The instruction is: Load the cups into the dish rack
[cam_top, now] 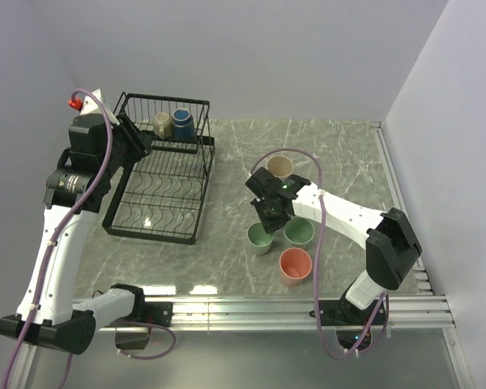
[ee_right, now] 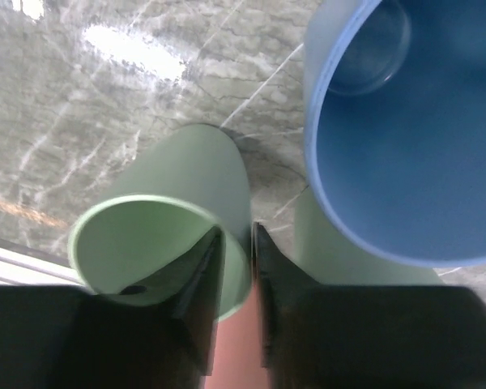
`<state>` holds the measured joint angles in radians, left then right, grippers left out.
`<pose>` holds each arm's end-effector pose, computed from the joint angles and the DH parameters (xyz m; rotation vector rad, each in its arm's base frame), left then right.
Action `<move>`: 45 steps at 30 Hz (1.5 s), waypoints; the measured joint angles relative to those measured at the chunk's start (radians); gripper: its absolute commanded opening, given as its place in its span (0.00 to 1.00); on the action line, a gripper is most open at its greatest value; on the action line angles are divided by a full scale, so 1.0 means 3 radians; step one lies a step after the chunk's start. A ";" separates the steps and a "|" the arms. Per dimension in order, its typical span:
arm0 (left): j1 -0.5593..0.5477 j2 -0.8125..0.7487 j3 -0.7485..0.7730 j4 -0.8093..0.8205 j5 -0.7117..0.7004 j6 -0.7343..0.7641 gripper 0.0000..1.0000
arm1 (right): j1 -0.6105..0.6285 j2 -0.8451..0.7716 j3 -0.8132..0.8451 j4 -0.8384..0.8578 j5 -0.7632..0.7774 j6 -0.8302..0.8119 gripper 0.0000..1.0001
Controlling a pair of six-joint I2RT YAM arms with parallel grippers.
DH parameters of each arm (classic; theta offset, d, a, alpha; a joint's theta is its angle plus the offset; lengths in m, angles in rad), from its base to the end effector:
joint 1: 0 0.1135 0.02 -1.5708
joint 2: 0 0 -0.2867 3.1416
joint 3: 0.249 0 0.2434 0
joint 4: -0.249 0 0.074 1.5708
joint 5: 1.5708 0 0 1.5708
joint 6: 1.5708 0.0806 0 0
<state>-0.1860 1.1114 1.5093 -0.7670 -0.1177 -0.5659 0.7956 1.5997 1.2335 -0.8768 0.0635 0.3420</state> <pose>0.2285 -0.0334 0.4616 -0.4466 1.9050 -0.3848 0.2274 0.2248 0.2254 -0.6210 2.7572 0.1761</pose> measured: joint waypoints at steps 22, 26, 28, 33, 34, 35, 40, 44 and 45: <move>0.0319 -0.0122 0.0085 0.0408 0.0908 -0.0064 0.99 | 0.0093 -0.0242 0.2399 -0.0305 -0.0304 0.0296 0.00; 0.0473 -0.0206 -0.0262 0.1308 0.1840 -0.0562 0.99 | -0.0328 -0.0785 0.1747 0.0613 -0.1190 0.0847 0.00; 0.0538 -0.0205 -0.0557 0.2004 0.2282 -0.0979 0.99 | -0.0585 -0.1013 0.1221 0.1348 -0.1645 0.1320 0.00; 0.0599 0.0019 -0.1273 0.3778 0.2995 -0.2158 1.00 | -0.0862 -0.0908 0.0651 0.2672 -0.2382 0.2361 0.00; 0.0600 0.0065 -0.1359 0.4018 0.3070 -0.2340 0.99 | -0.0870 -0.0846 0.0651 0.2803 -0.2447 0.2467 0.00; 0.0600 0.0102 -0.1436 0.4245 0.3128 -0.2515 0.99 | -0.0875 -0.0782 0.0651 0.2939 -0.2518 0.2566 0.00; 0.0603 0.0150 -0.1558 0.5047 0.3324 -0.3085 0.99 | -0.0879 -0.0661 0.0654 0.3426 -0.2731 0.2925 0.00; 0.0593 0.0141 -0.1536 0.5252 0.3391 -0.3178 0.99 | -0.0879 -0.0651 0.0656 0.3763 -0.2811 0.3106 0.00; 0.0580 0.0141 -0.1532 0.5269 0.3396 -0.3195 0.99 | -0.0879 -0.0646 0.0659 0.3819 -0.2827 0.3137 0.00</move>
<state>-0.0120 1.1538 1.0496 0.8139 0.9012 -1.5246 0.5320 1.4059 1.4311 0.2687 -0.7845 1.2831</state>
